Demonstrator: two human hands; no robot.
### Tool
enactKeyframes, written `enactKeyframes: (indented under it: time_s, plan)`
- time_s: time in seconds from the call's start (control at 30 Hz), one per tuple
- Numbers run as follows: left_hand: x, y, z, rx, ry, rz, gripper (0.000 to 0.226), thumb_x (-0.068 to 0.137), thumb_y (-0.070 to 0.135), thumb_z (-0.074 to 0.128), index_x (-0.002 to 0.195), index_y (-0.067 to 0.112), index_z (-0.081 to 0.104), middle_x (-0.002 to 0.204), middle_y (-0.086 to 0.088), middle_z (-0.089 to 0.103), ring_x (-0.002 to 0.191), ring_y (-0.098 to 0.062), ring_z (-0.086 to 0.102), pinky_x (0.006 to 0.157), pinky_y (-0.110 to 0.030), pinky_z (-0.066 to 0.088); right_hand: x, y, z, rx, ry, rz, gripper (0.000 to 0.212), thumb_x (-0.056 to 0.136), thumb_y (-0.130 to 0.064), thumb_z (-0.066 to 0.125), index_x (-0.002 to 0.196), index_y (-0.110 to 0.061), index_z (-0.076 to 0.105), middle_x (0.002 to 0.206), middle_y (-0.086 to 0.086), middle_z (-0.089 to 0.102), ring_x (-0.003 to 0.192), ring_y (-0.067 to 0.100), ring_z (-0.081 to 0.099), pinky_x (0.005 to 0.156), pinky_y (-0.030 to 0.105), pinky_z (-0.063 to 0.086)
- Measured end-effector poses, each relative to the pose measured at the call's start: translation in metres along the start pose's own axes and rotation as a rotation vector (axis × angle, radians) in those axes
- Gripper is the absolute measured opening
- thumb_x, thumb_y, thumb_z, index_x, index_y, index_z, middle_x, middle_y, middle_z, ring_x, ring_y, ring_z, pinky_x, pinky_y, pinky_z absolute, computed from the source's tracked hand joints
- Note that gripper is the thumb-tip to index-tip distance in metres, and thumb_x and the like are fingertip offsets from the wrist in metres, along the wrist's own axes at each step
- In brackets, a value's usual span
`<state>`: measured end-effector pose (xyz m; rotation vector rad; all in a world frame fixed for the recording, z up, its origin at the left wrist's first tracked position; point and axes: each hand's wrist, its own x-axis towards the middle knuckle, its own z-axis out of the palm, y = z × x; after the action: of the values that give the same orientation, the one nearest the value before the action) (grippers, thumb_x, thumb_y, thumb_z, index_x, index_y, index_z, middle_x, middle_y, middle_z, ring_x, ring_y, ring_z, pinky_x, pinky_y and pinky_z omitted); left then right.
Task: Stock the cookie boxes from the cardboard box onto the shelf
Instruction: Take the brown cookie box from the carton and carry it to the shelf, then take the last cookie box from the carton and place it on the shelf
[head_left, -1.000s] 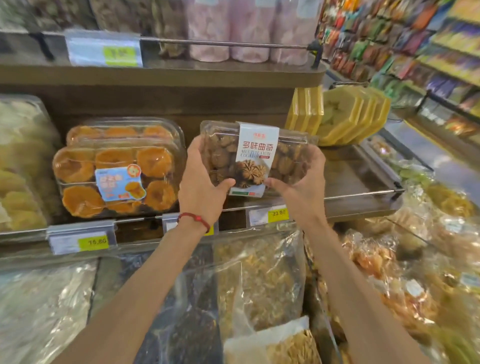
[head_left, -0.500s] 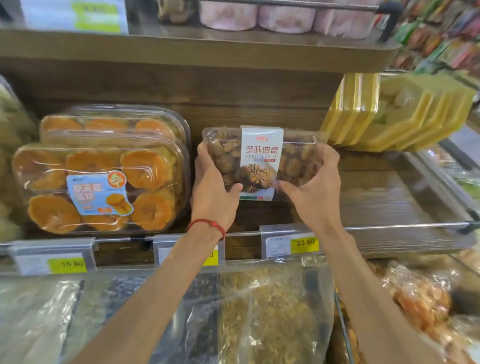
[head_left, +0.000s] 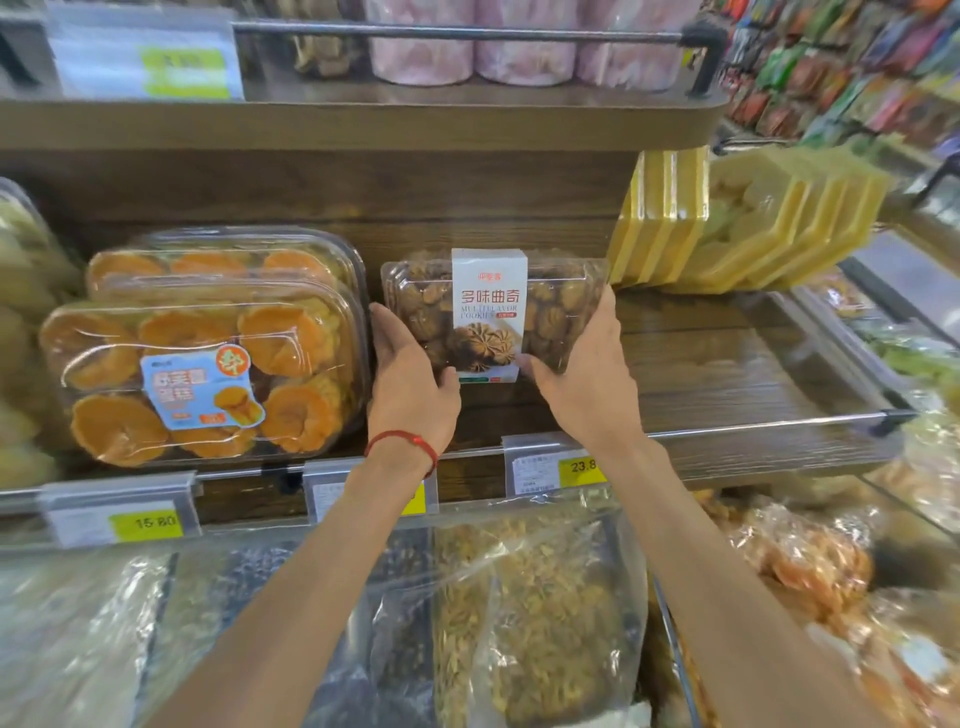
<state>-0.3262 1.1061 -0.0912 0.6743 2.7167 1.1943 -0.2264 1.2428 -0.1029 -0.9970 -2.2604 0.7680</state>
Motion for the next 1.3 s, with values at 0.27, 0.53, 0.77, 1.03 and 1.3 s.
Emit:
enactKeyframes:
  time_s: [0.27, 0.53, 0.77, 1.03, 1.3]
  plan:
    - [-0.047, 0.003, -0.038, -0.035, -0.092, 0.100, 0.085, 0.096, 0.021, 0.059, 0.158, 0.014, 0.001, 0.165, -0.005, 0.009, 0.149, -0.020, 0.021, 0.111, -0.022, 0.020, -0.042, -0.037, -0.015, -0.110, 0.027, 0.015, 0.095, 0.092, -0.034, 0.072, 0.159, -0.006, 0.011, 0.164, 0.018, 0.022, 0.151, 0.035, 0.026, 0.116, 0.050, 0.038]
    - [-0.132, -0.047, -0.104, -0.113, -0.066, 0.248, 0.061, 0.092, 0.015, 0.062, 0.147, 0.015, 0.038, 0.147, -0.007, 0.042, 0.131, -0.015, 0.043, 0.097, -0.007, 0.023, -0.161, -0.090, -0.014, 0.136, 0.000, -0.038, 0.051, 0.095, -0.026, 0.068, 0.142, -0.015, 0.051, 0.141, 0.008, 0.050, 0.128, 0.025, 0.050, 0.098, 0.030, 0.044]
    - [-0.246, -0.129, -0.166, -0.171, -0.015, 0.273, 0.046, 0.090, 0.007, 0.063, 0.134, 0.015, 0.053, 0.129, -0.003, 0.052, 0.113, -0.017, 0.056, 0.096, -0.023, 0.043, -0.305, -0.126, -0.010, 0.301, -0.143, -0.052, 0.039, 0.095, -0.023, 0.069, 0.132, -0.015, 0.060, 0.125, -0.001, 0.067, 0.116, 0.017, 0.063, 0.104, 0.039, 0.049]
    - [-0.396, -0.220, -0.222, -0.163, 0.021, 0.043, 0.041, 0.095, 0.016, 0.062, 0.134, 0.021, 0.053, 0.132, 0.001, 0.052, 0.114, -0.015, 0.055, 0.096, -0.024, 0.048, -0.463, -0.158, -0.004, 0.374, -0.468, -0.054, 0.036, 0.098, -0.025, 0.067, 0.133, -0.019, 0.060, 0.118, -0.011, 0.063, 0.110, 0.008, 0.061, 0.098, 0.024, 0.049]
    - [-0.566, -0.277, -0.244, -0.178, 0.264, -0.278, 0.042, 0.092, 0.008, 0.062, 0.130, 0.023, 0.055, 0.127, 0.003, 0.054, 0.110, -0.019, 0.060, 0.096, -0.041, 0.052, -0.595, -0.144, 0.006, 0.421, -0.803, -0.150, 0.024, 0.096, -0.019, 0.068, 0.119, -0.026, 0.063, 0.111, -0.010, 0.068, 0.100, 0.000, 0.064, 0.079, 0.005, 0.047]
